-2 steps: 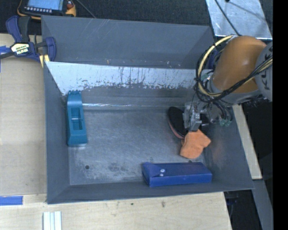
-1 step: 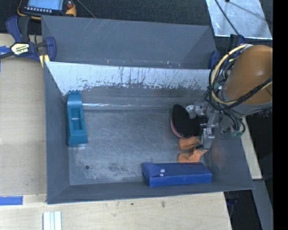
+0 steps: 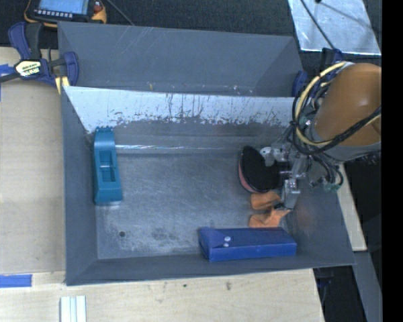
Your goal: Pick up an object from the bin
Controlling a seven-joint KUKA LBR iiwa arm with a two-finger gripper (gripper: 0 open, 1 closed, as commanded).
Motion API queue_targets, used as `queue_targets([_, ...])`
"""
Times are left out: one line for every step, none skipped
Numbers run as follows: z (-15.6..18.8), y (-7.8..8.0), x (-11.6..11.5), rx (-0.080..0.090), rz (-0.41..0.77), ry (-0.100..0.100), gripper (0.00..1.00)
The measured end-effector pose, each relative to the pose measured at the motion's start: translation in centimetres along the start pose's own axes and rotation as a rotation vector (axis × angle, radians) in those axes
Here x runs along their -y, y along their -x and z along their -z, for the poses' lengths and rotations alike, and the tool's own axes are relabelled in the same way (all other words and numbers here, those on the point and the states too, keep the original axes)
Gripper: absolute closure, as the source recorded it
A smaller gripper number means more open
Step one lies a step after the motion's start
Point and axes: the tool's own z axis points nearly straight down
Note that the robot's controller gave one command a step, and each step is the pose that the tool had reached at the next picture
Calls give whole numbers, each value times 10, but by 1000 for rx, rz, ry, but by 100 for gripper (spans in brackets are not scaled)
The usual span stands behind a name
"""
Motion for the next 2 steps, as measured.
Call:
queue_targets([-30, 25, -2, 9, 69, -2, 0])
queue_targets([-71, 43, 10, 2, 67, -1, 100])
